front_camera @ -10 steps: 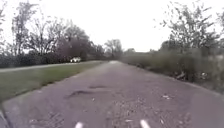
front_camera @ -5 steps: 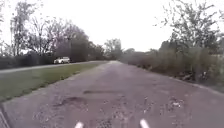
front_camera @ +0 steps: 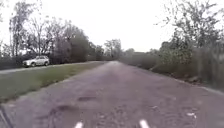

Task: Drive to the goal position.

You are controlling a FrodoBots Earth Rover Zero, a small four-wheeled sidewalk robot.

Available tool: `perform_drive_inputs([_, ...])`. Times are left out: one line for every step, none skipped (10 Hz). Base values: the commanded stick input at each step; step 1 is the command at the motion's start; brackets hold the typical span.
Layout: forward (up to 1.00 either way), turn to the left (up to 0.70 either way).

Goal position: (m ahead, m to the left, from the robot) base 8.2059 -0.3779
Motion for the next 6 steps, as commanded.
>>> perform_drive_inputs([0.7,0.0])
perform_drive_inputs([0.7,0.0])
perform_drive_inputs([0.7,0.0])
perform_drive_inputs([0.7,0.0])
perform_drive_inputs([0.7,0.0])
perform_drive_inputs([0.7,0.0])
